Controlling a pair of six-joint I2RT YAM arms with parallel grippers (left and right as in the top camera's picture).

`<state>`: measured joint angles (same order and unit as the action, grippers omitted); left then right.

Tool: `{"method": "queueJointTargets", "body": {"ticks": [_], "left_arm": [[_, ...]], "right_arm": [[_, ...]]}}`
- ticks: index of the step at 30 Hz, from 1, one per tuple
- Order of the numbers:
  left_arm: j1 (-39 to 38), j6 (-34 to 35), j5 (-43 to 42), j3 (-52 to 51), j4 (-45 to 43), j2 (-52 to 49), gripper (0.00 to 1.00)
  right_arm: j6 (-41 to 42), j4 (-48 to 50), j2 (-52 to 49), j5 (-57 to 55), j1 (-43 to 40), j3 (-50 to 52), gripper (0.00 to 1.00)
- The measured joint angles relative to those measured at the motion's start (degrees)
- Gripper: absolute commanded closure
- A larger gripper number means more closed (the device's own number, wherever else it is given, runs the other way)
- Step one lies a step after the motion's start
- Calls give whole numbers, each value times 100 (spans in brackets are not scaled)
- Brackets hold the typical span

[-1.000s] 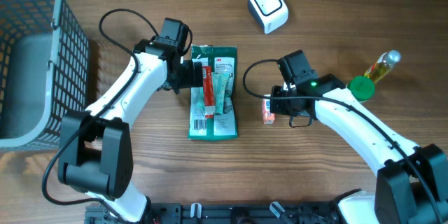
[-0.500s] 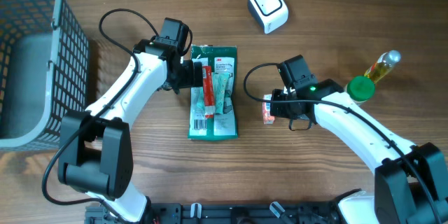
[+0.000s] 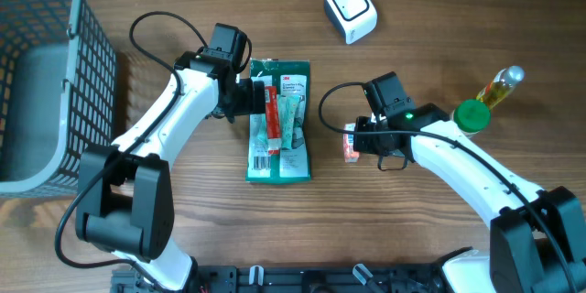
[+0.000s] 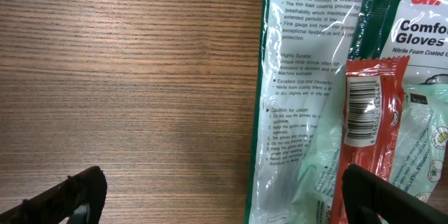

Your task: Scan the item barcode

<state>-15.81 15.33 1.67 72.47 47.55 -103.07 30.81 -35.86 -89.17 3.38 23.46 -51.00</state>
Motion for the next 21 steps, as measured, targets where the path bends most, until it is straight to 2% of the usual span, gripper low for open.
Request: {"method": "queueJointTargets", "body": {"ticks": [21], "left_arm": [[0,0,0,0,0,0,0]], "right_arm": [[0,35,0,92,0,0,96]]}}
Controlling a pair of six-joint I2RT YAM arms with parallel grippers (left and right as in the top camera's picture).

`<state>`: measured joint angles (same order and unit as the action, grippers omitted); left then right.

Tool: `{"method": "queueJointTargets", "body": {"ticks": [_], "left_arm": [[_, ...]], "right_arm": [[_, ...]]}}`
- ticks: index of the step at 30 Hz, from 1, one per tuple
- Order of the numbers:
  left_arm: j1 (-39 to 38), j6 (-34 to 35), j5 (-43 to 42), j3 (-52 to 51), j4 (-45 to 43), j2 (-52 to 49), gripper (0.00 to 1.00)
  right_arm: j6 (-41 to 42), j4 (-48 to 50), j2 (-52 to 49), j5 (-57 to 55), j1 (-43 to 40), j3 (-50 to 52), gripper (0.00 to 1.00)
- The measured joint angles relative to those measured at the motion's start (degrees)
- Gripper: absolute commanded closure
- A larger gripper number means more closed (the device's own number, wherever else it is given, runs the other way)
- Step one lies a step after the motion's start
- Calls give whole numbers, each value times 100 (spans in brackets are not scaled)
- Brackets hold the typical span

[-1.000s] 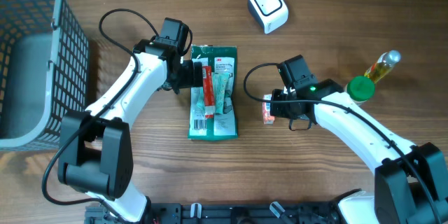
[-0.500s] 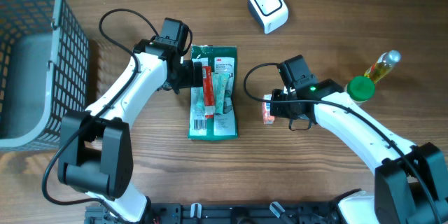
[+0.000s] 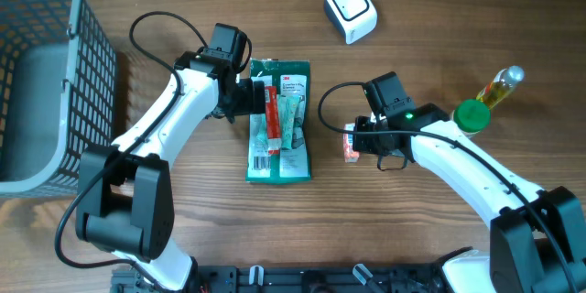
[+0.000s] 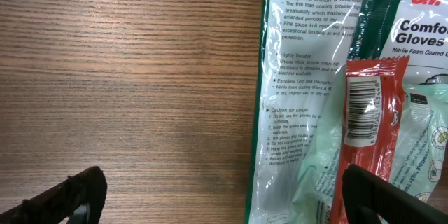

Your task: Scan the item barcode

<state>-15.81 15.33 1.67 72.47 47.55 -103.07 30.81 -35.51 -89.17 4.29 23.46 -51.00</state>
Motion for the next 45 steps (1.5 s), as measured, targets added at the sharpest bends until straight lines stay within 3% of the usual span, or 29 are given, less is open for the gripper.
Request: {"method": "queueJointTargets", "body": {"ticks": [13,23,30,45], "left_arm": [[0,0,0,0,0,0,0],[0,0,0,0,0,0,0],[0,0,2,0,0,0,0],[0,0,0,0,0,0,0]], "right_arm": [[0,120,0,31,0,0,96],[26,289,0,754,0,0,95],[39,289,0,726,0,0,78],[33,560,0,962,0,105,72]]}}
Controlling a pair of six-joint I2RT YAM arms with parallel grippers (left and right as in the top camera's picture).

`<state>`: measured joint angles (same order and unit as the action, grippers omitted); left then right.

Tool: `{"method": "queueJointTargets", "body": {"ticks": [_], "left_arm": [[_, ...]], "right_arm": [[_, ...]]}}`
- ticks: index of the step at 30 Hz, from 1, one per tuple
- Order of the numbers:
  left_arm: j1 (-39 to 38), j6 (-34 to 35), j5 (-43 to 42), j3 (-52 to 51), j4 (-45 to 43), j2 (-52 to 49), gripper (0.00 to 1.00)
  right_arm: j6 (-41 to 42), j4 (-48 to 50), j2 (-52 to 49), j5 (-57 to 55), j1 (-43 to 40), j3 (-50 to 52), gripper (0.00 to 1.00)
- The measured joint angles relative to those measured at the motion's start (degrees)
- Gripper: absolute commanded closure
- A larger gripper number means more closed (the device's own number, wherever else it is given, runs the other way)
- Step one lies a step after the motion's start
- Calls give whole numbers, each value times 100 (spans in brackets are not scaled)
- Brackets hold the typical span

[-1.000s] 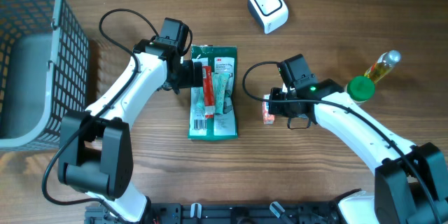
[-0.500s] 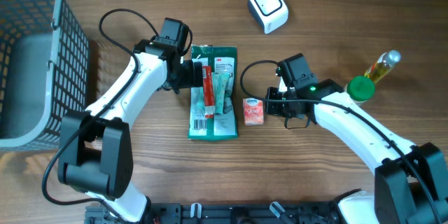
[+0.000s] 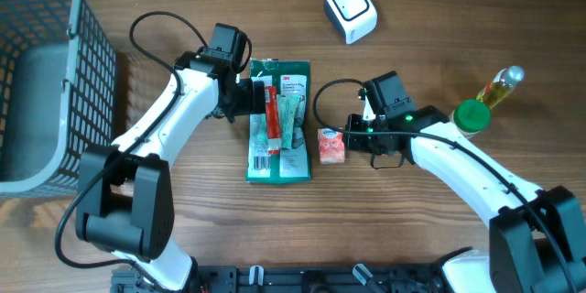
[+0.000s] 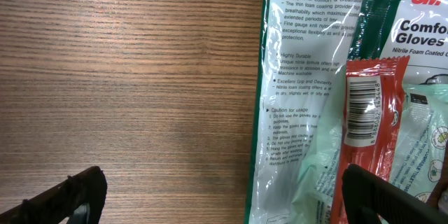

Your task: Scan the item barcode

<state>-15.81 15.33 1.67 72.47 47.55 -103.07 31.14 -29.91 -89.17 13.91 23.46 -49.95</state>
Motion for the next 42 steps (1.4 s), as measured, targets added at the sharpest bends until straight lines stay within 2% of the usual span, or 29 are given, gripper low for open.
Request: {"method": "queueJointTargets", "body": {"ticks": [10,11,14,16,42], "left_arm": [[0,0,0,0,0,0,0],[0,0,0,0,0,0,0],[0,0,0,0,0,0,0],[0,0,0,0,0,0,0],[0,0,0,0,0,0,0]], "right_arm": [[-37,133,0,24,0,2,71],[-39,133,0,24,0,2,67],[-81,181,0,26,0,2,46],[-70,186,0,26,0,2,41],[-295,186,0,155,0,11,42]]}}
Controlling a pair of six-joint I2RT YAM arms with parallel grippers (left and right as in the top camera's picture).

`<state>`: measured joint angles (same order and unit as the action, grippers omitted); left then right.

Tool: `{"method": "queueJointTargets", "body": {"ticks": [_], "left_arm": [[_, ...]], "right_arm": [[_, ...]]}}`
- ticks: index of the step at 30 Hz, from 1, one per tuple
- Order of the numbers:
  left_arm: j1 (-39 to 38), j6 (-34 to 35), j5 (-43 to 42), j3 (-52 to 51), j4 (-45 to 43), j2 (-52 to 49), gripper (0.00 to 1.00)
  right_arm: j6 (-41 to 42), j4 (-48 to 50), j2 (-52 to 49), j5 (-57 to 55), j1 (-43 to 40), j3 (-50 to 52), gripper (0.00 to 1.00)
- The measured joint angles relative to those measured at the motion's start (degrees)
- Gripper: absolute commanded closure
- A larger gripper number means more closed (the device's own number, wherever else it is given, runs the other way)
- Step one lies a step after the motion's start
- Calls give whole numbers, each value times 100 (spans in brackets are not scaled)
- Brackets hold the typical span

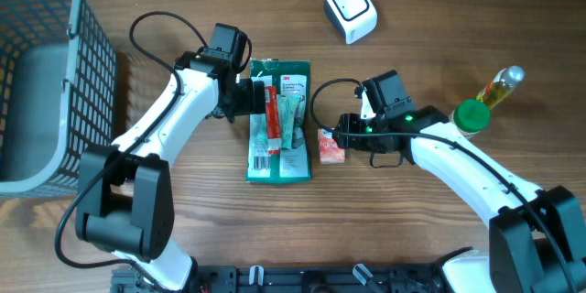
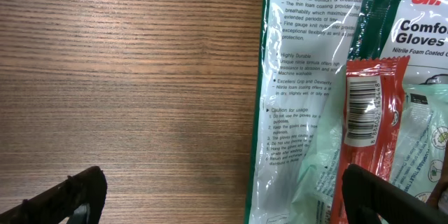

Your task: Scan the item barcode

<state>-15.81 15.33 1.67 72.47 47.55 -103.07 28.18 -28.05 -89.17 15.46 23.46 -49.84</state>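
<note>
A white barcode scanner (image 1: 351,9) stands at the back of the table. A green 3M gloves pack (image 1: 279,119) lies mid-table with a red stick packet (image 1: 272,117) on top; the packet's barcode (image 2: 363,110) faces up. My left gripper (image 1: 247,98) hovers open over the pack's left edge, its fingertips (image 2: 77,194) spread wide. My right gripper (image 1: 341,137) is just right of the pack, shut on a small orange packet (image 1: 328,146) that sits low over the table.
A grey wire basket (image 1: 41,73) fills the left edge. A green-capped bottle (image 1: 472,114) and a yellow bottle (image 1: 502,87) stand at the right, behind the right arm. Bare wood (image 2: 126,77) lies left of the gloves pack.
My right gripper and the orange packet have shifted very slightly left, toward the gloves pack. The left arm, gloves pack and red packet have not moved.
At the two oldest moments my right gripper held the orange packet about a hand's width right of the gloves pack. By 1.4 s ago it was closer to the pack, and now it nearly touches the pack's right edge. The left gripper stayed open over the pack throughout.
</note>
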Motion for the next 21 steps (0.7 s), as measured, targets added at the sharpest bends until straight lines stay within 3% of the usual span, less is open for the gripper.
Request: {"method": "queueJointTargets", "body": {"ticks": [21], "left_arm": [[0,0,0,0,0,0,0]], "right_arm": [[-26,0,0,149,0,0,45]]}}
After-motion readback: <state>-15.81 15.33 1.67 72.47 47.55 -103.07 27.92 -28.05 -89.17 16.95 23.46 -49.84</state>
